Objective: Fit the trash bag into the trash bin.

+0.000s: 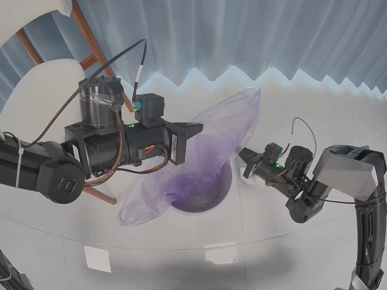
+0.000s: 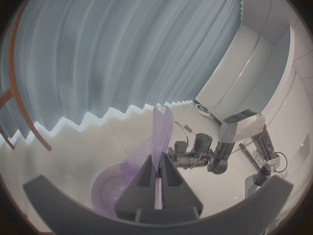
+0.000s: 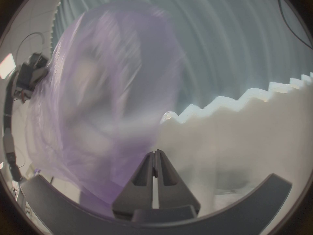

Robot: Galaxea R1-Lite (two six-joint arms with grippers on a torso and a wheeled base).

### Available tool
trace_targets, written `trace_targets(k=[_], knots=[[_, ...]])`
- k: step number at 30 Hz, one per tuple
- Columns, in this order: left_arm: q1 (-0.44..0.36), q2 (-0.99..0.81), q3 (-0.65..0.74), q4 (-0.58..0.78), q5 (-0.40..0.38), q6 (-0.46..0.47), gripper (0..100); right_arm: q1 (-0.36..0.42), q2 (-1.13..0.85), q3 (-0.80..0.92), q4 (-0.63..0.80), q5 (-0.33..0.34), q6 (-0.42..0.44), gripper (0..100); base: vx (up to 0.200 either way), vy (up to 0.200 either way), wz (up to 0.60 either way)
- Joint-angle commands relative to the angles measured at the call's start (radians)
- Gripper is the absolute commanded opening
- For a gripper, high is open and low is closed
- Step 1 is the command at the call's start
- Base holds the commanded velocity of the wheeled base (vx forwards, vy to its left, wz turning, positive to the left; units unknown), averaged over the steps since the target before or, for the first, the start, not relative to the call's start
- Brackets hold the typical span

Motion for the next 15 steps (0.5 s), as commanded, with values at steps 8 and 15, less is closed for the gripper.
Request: trace_targets(k=[8,15], knots=[[-0.003,0.032,0.005,0.012,0.03,0.002,0,-0.087,-0.345,0.316,0.017,-0.216,0.281,0,0.0,0.0,0.0],[-0.027,0.06,0.049,0.015,0.228,0.069,0,0.063,-0.641,0.483,0.162,-0.283,0.583,0,0.0,0.0,0.0]])
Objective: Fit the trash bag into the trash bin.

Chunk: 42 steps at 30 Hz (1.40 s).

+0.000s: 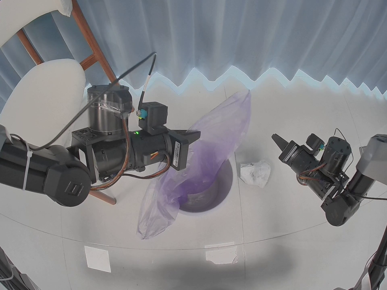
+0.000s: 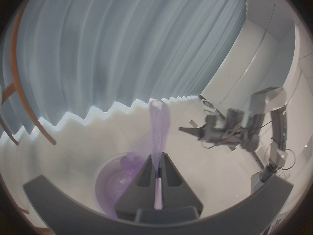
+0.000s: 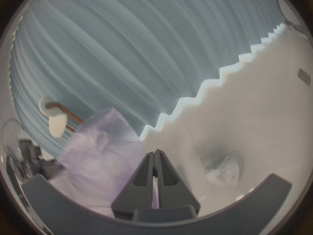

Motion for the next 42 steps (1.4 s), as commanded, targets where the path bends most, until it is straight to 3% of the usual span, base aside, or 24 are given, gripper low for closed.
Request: trace_targets(k=[1,4,9,13,22,23,33,38,42], knots=[[-0.023,0.031,0.051,-0.001,0.174,0.074,0,0.131,-0.319,0.144,0.151,-0.049,0.19,0,0.0,0.0,0.0],[-0.026,0.027,0.138,-0.01,0.188,0.192,0,0.212,-0.503,0.134,0.407,-0.049,0.353,0,0.0,0.0,0.0],[-0.05,0.028,0.187,-0.063,0.189,0.318,0,0.262,-0.603,0.092,0.602,-0.05,0.44,0,0.0,0.0,0.0],[-0.069,0.038,0.186,-0.079,0.195,0.357,0,0.3,-0.626,0.132,0.648,-0.058,0.446,0,0.0,0.0,0.0],[-0.129,0.036,0.207,-0.086,0.205,0.341,0,0.334,-0.615,0.187,0.659,-0.07,0.48,0,0.0,0.0,0.0],[-0.135,0.036,0.207,-0.093,0.211,0.335,0,0.338,-0.614,0.197,0.673,-0.084,0.485,100,0.0,0.0,0.0],[-0.145,0.038,0.207,-0.094,0.214,0.326,0,0.321,-0.555,0.132,0.715,-0.11,0.501,100,0.0,0.0,0.0],[-0.161,0.038,0.21,-0.099,0.231,0.308,0,0.3,-0.465,-0.007,0.826,-0.144,0.583,100,0.0,0.0,0.0],[-0.194,0.034,0.21,-0.108,0.27,0.246,0,0.28,-0.419,-0.086,0.915,-0.161,0.593,100,0.0,0.0,0.0]])
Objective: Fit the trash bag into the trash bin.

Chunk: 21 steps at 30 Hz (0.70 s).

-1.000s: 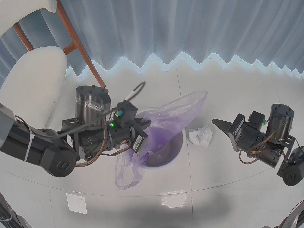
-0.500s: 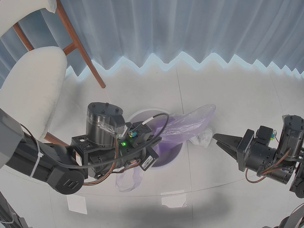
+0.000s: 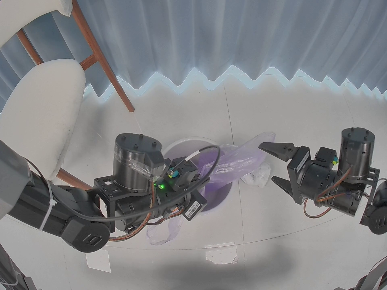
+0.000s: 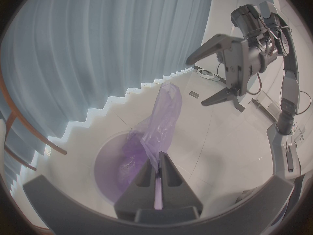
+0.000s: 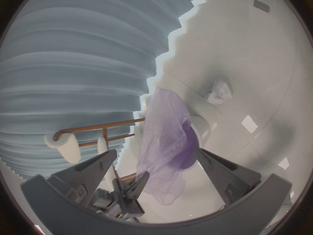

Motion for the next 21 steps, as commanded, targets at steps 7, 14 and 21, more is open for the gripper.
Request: trace_targets(k=[7,14,21], knots=[[-0.043,-0.006,0.004,-0.008,0.05,-0.057,0,-0.08,0.157,-0.178,0.197,-0.017,0.021,100,0.0,0.0,0.0],[-0.042,-0.006,0.01,-0.008,0.05,-0.059,0,-0.139,0.195,-0.202,0.217,-0.017,0.018,100,0.0,0.0,0.0],[-0.034,-0.005,0.007,-0.008,0.05,-0.057,0,-0.129,0.194,-0.222,0.26,-0.017,0.017,100,0.0,0.0,0.0]])
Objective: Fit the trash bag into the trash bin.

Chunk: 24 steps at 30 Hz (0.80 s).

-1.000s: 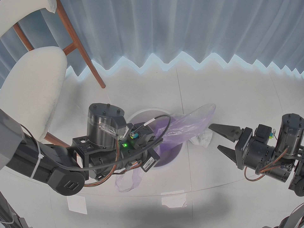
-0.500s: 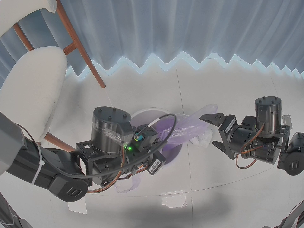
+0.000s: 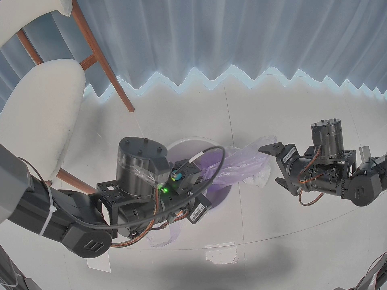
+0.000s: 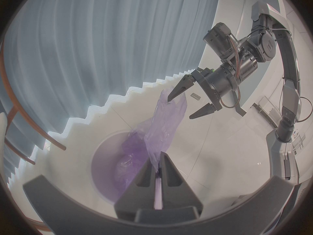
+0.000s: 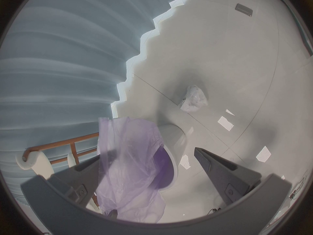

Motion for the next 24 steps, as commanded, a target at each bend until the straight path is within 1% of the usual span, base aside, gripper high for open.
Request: trace_targets(k=[1,5,10,12,16,21,24], knots=[[0.006,0.002,-0.002,0.0,0.0,0.001,0,0.02,0.009,-0.018,0.019,0.0,0.0,100,0.0,0.0,0.0],[0.011,0.002,-0.004,-0.002,0.0,0.001,0,0.057,0.006,-0.016,0.032,-0.004,0.001,100,0.0,0.0,0.0],[0.027,0.002,-0.005,-0.002,0.0,0.002,0,0.133,-0.022,-0.006,0.057,-0.041,0.004,100,0.0,0.0,0.0],[0.035,0.001,-0.007,-0.002,0.0,0.004,0,0.15,-0.032,-0.004,0.062,-0.046,0.004,100,0.0,0.0,0.0],[0.057,-0.001,-0.013,-0.003,-0.001,0.001,0,0.159,-0.035,0.016,0.075,-0.046,0.006,100,0.0,0.0,0.0],[0.057,-0.006,-0.016,-0.002,-0.001,-0.001,0,0.159,-0.015,0.04,0.065,-0.046,0.007,100,0.0,0.0,0.0],[0.049,-0.015,-0.016,-0.002,-0.007,-0.001,0,0.153,0.031,-0.006,0.056,-0.046,0.007,100,0.0,0.0,0.0]])
